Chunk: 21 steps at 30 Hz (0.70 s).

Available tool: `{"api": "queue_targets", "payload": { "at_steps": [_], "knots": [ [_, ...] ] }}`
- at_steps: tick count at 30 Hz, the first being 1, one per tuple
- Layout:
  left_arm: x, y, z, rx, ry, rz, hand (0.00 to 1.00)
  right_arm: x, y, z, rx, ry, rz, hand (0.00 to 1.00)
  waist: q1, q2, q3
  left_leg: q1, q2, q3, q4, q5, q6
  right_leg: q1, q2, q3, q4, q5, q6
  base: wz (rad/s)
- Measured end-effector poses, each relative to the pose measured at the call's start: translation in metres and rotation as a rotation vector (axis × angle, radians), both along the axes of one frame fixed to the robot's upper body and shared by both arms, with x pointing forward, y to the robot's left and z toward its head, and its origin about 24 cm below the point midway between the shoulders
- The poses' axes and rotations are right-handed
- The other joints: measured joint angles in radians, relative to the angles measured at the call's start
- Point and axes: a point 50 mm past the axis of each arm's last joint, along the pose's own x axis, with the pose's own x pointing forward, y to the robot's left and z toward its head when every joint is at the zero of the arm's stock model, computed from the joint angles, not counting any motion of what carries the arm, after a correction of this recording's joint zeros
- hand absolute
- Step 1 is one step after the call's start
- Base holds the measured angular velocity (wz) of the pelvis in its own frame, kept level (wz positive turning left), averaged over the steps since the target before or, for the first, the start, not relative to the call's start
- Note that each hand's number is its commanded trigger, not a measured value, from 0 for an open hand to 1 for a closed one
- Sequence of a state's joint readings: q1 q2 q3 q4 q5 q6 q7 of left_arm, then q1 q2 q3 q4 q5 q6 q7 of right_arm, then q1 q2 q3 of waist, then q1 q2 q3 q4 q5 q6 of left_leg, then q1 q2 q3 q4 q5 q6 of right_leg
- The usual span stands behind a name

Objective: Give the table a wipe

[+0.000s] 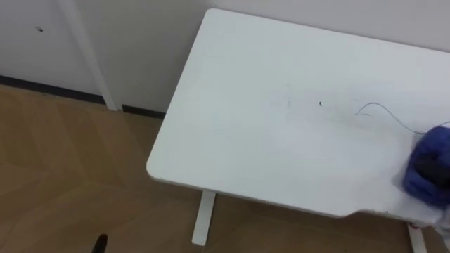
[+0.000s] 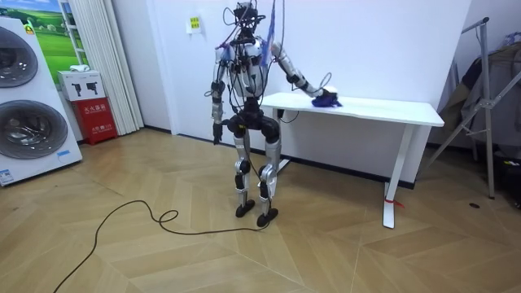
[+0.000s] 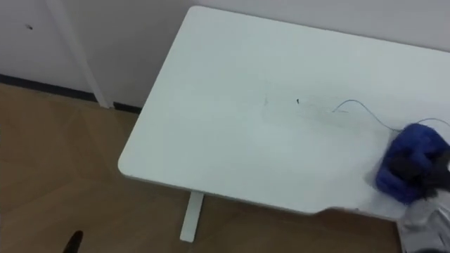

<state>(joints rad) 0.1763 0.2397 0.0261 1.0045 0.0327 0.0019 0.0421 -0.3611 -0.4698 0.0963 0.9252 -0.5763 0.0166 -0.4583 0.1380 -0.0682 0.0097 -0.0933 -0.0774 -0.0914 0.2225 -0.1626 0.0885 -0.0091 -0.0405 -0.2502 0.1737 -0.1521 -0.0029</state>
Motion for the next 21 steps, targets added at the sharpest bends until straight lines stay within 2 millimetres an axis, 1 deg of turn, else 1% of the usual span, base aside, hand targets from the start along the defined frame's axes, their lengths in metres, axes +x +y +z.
{"api": "queue_targets", "payload": {
  "at_steps": [1, 2, 3, 4, 5, 6, 7, 8, 9, 11, 12, 13, 15, 16, 17, 18, 20, 21],
  "knots": [
    [0.002, -0.001, 0.000, -0.004, -0.003, -0.005, 0.00, 0.011, 0.010, 0.005, -0.017, 0.000, 0.058, 1.00, 0.010, 0.001, 0.0011, -0.003, 0.002, 0.002, 0.000, 0.002, -0.002, -0.006, 0.002, 0.002, 0.000, 0.002, -0.003, -0.10],
    [0.007, -0.003, 0.000, -0.009, -0.006, -0.027, 0.00, 0.030, 0.030, 0.014, -0.030, -0.002, 0.149, 1.00, 0.028, 0.002, 0.0051, -0.007, 0.005, 0.002, -0.001, 0.007, -0.006, -0.014, 0.005, 0.002, 0.000, 0.004, -0.007, 0.00],
    [0.013, -0.007, 0.000, -0.023, -0.017, -0.037, 0.00, 0.045, 0.048, 0.022, -0.027, -0.007, 0.217, 1.00, 0.046, -0.002, 0.0079, -0.018, 0.009, 0.003, -0.003, 0.013, -0.011, -0.027, 0.008, 0.000, 0.000, 0.006, -0.011, 0.08],
    [0.015, -0.008, 0.000, -0.030, -0.021, -0.036, 0.00, 0.051, 0.056, 0.026, -0.023, -0.014, 0.243, 1.00, 0.058, -0.005, 0.0092, -0.024, 0.010, 0.002, -0.006, 0.019, -0.013, -0.033, 0.009, -0.002, 0.000, 0.008, -0.013, 0.15],
    [0.019, -0.010, -0.001, -0.039, -0.021, -0.047, 0.00, 0.062, 0.068, 0.034, -0.010, -0.020, 0.280, 1.00, 0.079, -0.008, 0.0109, -0.036, 0.012, -0.006, -0.013, 0.026, -0.017, -0.044, 0.011, -0.005, -0.003, 0.010, -0.016, 0.26],
    [0.023, -0.012, 0.000, -0.046, -0.027, -0.059, 0.00, 0.070, 0.077, 0.039, 0.006, -0.024, 0.302, 1.00, 0.099, -0.010, 0.0120, -0.047, 0.012, -0.020, -0.010, 0.027, -0.019, -0.049, 0.010, -0.025, -0.005, 0.010, -0.016, 0.35],
    [0.024, -0.013, -0.001, -0.047, -0.023, -0.063, 0.00, 0.073, 0.078, 0.040, 0.013, -0.019, 0.303, 1.00, 0.104, -0.010, 0.0120, -0.053, 0.012, -0.030, -0.007, 0.027, -0.020, -0.049, 0.007, -0.041, -0.006, 0.010, -0.016, 0.57],
    [0.025, -0.012, -0.001, -0.047, -0.016, -0.063, 0.00, 0.074, 0.074, 0.039, 0.030, -0.012, 0.285, 1.00, 0.109, -0.011, 0.0128, -0.062, 0.009, -0.056, -0.003, 0.029, -0.023, -0.048, 0.005, -0.063, -0.006, 0.010, -0.016, 0.66],
    [0.024, -0.010, -0.001, -0.044, -0.008, -0.056, 0.00, 0.074, 0.069, 0.040, 0.060, -0.017, 0.259, 1.00, 0.112, -0.013, 0.0132, -0.073, 0.007, -0.074, 0.002, 0.029, -0.024, -0.051, 0.006, -0.071, -0.006, 0.010, -0.016, 0.59],
    [0.020, -0.008, -0.001, -0.041, 0.002, -0.051, 0.00, 0.074, 0.061, 0.043, 0.100, -0.042, 0.229, 1.00, 0.114, -0.018, 0.0141, -0.092, 0.005, -0.084, 0.005, 0.030, -0.024, -0.064, 0.005, -0.081, -0.007, 0.010, -0.016, 0.23],
    [0.021, -0.009, -0.001, -0.042, 0.003, -0.051, 0.00, 0.073, 0.056, 0.045, 0.122, -0.061, 0.219, 1.00, 0.111, -0.017, 0.0181, -0.104, 0.001, -0.090, 0.011, 0.030, -0.024, -0.068, 0.004, -0.084, -0.009, 0.010, -0.016, 0.13],
    [0.022, -0.009, -0.001, -0.042, 0.001, -0.052, 0.00, 0.072, 0.054, 0.046, 0.132, -0.068, 0.214, 1.00, 0.110, -0.015, 0.0196, -0.108, -0.001, -0.092, 0.013, 0.030, -0.024, -0.070, 0.004, -0.085, -0.010, 0.010, -0.016, 0.11],
    [0.031, -0.008, 0.001, -0.041, -0.021, -0.048, 0.00, 0.071, 0.049, 0.047, 0.160, -0.096, 0.200, 1.00, 0.107, -0.010, 0.0258, -0.124, -0.005, -0.097, 0.015, 0.031, -0.023, -0.083, 0.005, -0.096, -0.009, 0.010, -0.016, 0.06],
    [0.034, -0.009, 0.001, -0.040, -0.028, -0.049, 0.00, 0.071, 0.049, 0.047, 0.164, -0.104, 0.197, 1.00, 0.105, -0.009, 0.0305, -0.124, -0.006, -0.097, 0.016, 0.031, -0.022, -0.084, 0.004, -0.097, -0.009, 0.010, -0.016, 0.03],
    [0.040, -0.009, 0.003, -0.040, -0.044, -0.050, 0.00, 0.069, 0.046, 0.047, 0.176, -0.121, 0.186, 1.00, 0.104, -0.007, 0.0319, -0.132, -0.007, -0.099, 0.015, 0.032, -0.022, -0.090, 0.004, -0.097, -0.006, 0.010, -0.016, 0.00],
    [0.046, -0.008, 0.005, -0.040, -0.059, -0.049, 0.00, 0.065, 0.042, 0.044, 0.194, -0.128, 0.168, 1.00, 0.102, -0.007, 0.0321, -0.139, -0.008, -0.100, 0.019, 0.032, -0.022, -0.095, 0.003, -0.097, -0.006, 0.010, -0.016, 0.00],
    [0.049, -0.006, 0.006, -0.042, -0.074, -0.039, 0.00, 0.060, 0.038, 0.039, 0.235, -0.146, 0.140, 1.00, 0.099, -0.005, 0.0316, -0.141, -0.010, -0.102, 0.026, 0.032, -0.021, -0.095, 0.002, -0.103, -0.005, 0.010, -0.016, 0.07],
    [0.049, -0.005, 0.006, -0.039, -0.077, -0.038, 0.00, 0.057, 0.035, 0.037, 0.260, -0.161, 0.127, 1.00, 0.087, -0.002, 0.0298, -0.147, -0.012, -0.105, 0.031, 0.032, -0.021, -0.097, 0.001, -0.110, -0.004, 0.010, -0.016, 0.13]
  ]
}}
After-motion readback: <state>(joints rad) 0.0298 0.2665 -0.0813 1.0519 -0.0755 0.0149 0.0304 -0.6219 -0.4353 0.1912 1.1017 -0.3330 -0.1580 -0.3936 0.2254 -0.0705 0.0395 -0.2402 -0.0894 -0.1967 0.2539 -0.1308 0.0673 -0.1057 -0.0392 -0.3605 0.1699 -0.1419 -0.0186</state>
